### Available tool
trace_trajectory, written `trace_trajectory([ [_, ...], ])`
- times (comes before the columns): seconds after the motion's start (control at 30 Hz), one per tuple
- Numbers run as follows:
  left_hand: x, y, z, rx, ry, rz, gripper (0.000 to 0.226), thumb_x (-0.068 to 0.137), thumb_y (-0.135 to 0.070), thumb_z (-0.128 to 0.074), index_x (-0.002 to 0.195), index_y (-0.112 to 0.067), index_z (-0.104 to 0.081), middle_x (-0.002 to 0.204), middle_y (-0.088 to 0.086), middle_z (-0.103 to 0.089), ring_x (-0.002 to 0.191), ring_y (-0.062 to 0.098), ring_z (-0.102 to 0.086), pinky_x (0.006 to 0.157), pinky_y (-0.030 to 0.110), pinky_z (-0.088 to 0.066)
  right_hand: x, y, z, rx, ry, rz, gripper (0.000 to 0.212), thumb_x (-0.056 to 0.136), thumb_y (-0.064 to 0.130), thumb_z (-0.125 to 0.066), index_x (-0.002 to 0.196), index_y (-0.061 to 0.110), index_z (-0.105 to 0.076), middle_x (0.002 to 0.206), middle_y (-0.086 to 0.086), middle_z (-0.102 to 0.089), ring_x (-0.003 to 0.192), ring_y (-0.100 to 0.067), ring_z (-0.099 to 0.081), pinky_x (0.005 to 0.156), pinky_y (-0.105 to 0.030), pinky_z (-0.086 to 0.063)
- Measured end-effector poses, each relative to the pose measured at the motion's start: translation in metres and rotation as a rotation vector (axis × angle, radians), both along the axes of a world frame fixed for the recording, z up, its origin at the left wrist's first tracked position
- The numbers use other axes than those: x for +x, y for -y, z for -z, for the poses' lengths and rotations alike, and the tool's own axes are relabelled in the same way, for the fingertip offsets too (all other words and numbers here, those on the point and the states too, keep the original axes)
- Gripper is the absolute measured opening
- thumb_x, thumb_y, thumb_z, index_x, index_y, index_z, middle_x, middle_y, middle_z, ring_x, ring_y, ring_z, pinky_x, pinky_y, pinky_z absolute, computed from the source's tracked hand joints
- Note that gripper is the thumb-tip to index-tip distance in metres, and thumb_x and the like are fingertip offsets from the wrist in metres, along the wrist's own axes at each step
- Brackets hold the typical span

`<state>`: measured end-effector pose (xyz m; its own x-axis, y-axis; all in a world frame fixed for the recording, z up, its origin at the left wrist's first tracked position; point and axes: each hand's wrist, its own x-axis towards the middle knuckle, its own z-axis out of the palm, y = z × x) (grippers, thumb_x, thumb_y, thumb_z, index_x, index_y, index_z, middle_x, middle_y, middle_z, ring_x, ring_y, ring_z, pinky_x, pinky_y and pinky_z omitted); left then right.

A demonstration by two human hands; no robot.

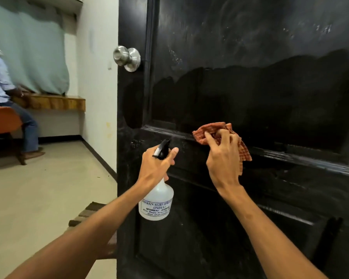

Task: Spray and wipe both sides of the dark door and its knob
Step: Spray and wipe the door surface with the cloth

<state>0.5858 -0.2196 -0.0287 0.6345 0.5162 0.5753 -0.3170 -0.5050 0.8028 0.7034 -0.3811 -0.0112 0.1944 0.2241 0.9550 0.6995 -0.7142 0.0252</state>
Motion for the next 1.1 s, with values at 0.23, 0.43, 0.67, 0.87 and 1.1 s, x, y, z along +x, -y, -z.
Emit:
trace_trajectory([
  [0.23, -0.018, -0.053, -0.005, -0.01, 0.02, -0.122, 0.025, 0.099, -0.032, -0.071, 0.092, -0.009, -0.071, 0.075, 0.012, -0.074, 0.039, 0.018, -0.059, 0.043, 0.031, -0.05, -0.016, -0.111, -0.022, -0.397, 0.071, -0.161, 0.044, 0.08, 0.001, -0.056, 0.121, 0.009, -0.067, 0.129, -0.013, -0.052, 0.116, -0.034, -0.047, 0.098, -0.041, -0.048],
  [0.43, -0.036, -0.097, -0.025, 0.002, 0.016, -0.166, 0.02, 0.098, -0.03, -0.073, 0.095, -0.011, -0.071, 0.079, 0.014, -0.075, 0.039, 0.024, -0.057, 0.041, 0.03, -0.049, -0.026, -0.161, -0.038, -0.506, 0.046, -0.175, 0.037, 0.085, 0.011, -0.048, 0.112, 0.008, -0.073, 0.132, -0.016, -0.055, 0.123, -0.037, -0.049, 0.093, -0.043, -0.05],
  [0.67, -0.038, -0.096, -0.028, 0.054, 0.031, -0.104, 0.027, 0.101, -0.033, -0.069, 0.087, -0.01, -0.069, 0.081, 0.01, -0.076, 0.036, 0.025, -0.055, 0.048, 0.036, -0.053, -0.004, -0.069, -0.016, -0.272, 0.052, 0.032, 0.049, 0.079, -0.003, -0.066, 0.125, 0.013, -0.067, 0.125, -0.012, -0.054, 0.106, -0.032, -0.048, 0.086, -0.041, -0.05],
  [0.87, -0.009, -0.032, -0.009, 0.046, 0.012, 0.045, 0.027, 0.102, -0.034, -0.068, 0.09, -0.009, -0.07, 0.081, 0.009, -0.077, 0.035, 0.028, -0.055, 0.051, 0.038, -0.054, -0.006, -0.03, -0.017, -0.307, 0.072, 0.14, 0.049, 0.083, 0.005, -0.064, 0.129, 0.022, -0.065, 0.13, -0.01, -0.053, 0.111, -0.032, -0.049, 0.092, -0.044, -0.043],
  [1.1, 0.011, 0.027, -0.013, 0.047, 0.012, 0.194, 0.034, 0.102, -0.032, -0.067, 0.081, -0.006, -0.07, 0.067, -0.001, -0.073, 0.033, 0.022, -0.054, 0.065, 0.026, -0.058, 0.014, 0.062, 0.01, -0.072, 0.095, 0.302, 0.05, 0.091, 0.013, -0.058, 0.139, 0.028, -0.06, 0.134, -0.013, -0.052, 0.116, -0.036, -0.046, 0.088, -0.05, -0.038],
])
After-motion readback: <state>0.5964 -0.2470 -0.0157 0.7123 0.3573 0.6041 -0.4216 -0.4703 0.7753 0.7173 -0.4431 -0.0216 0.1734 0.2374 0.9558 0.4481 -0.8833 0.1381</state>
